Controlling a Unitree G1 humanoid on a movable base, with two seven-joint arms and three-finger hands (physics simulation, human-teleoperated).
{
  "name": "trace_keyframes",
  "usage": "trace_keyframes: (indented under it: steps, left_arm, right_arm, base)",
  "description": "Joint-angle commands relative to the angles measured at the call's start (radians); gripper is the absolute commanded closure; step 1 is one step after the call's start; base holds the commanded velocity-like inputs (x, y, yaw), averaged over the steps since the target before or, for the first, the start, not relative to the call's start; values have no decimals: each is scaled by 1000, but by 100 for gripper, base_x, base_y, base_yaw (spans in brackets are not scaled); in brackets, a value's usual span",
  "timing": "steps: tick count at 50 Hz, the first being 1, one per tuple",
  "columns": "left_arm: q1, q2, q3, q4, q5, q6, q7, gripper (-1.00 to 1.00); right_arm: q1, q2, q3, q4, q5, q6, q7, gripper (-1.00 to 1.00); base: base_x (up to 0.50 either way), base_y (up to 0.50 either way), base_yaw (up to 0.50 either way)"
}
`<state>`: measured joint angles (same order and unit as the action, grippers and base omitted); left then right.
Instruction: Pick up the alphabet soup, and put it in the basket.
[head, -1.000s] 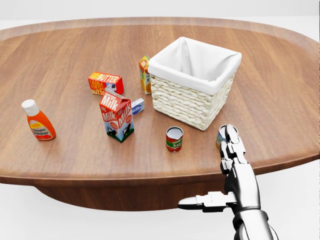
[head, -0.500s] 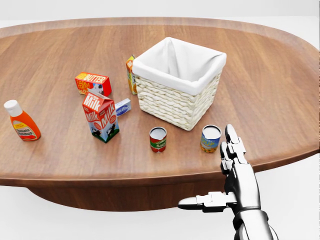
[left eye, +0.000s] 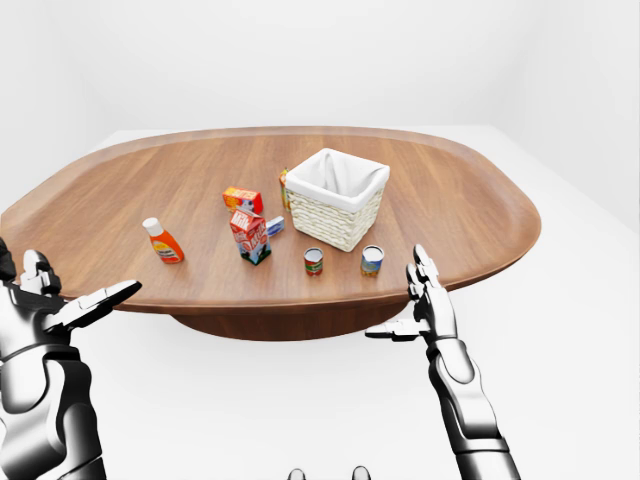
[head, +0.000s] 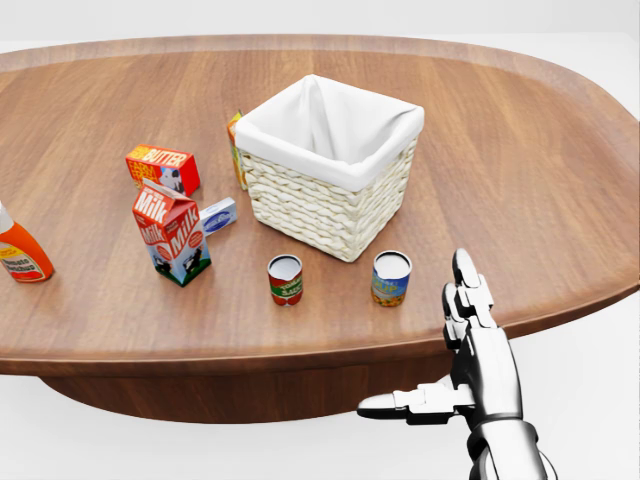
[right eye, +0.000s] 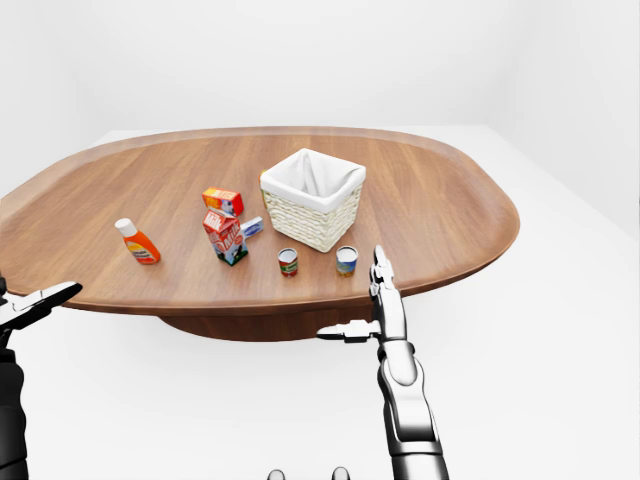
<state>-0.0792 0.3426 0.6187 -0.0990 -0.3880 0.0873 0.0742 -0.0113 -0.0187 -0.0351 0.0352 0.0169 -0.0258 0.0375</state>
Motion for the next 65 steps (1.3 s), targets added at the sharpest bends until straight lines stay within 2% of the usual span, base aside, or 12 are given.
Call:
trace_keyframes:
  steps: [1, 7, 13, 18, 21, 26, 30, 43, 46, 59, 61, 65]
  left_arm:
    - [-4, 4, -3, 10, 0, 0, 5, -100]
    - [3, 2, -3, -6, 1, 0, 6, -100]
    - [3, 0, 1, -12, -4, 0, 3, -100]
    - [7, -2, 5, -23, -6, 0, 2, -100]
    - [7, -3, 5, -23, -4, 0, 2, -100]
    - [6, -4, 4, -20, -1, 0, 2, -100]
    - [8, -4, 6, -28, -2, 0, 2, -100]
    - [7, -5, 5, -24, 0, 0, 0, -100]
    - [6, -5, 5, -22, 0, 0, -1, -100]
    - [5, -3, 2, -18, 0, 0, 3, -100]
    - [4, -3, 1, -15, 2, 0, 2, -100]
    - [5, -3, 2, -18, 1, 0, 3, -100]
  right_arm:
    - [0, 1, 1, 3, -4, -3, -4, -100]
    - [-4, -1, -2, 15, -6, -8, -5, -100]
    - [3, 1, 3, -8, -10, 7, -5, -100]
    - [-1, -1, 0, 8, -10, -4, -4, -100]
    - [4, 1, 2, -11, -9, 8, -3, -100]
    - [-1, -1, -2, 6, -7, -5, -2, -100]
    - [2, 0, 1, -5, -11, 4, -4, -100]
    - [-1, -1, -2, 12, -7, -9, 1, -100]
    - [4, -1, 0, -6, -9, 4, -2, -100]
    - [-5, -2, -4, 23, -7, -16, -1, -100]
    - [1, 0, -1, 0, -8, 0, -3, -100]
    - [1, -1, -2, 5, -8, -3, -3, -100]
  base:
    - [0, 0, 0]
    - [0, 0, 0]
    - [0, 0, 0]
    - [0, 0, 0]
    - [0, 0, 0]
    - [0, 0, 0]
    - [0, 0, 0]
    - [0, 0, 0]
    - [5, 0, 0]
    - [15, 0, 0]
    - [15, 0, 0]
    - [15, 0, 0]
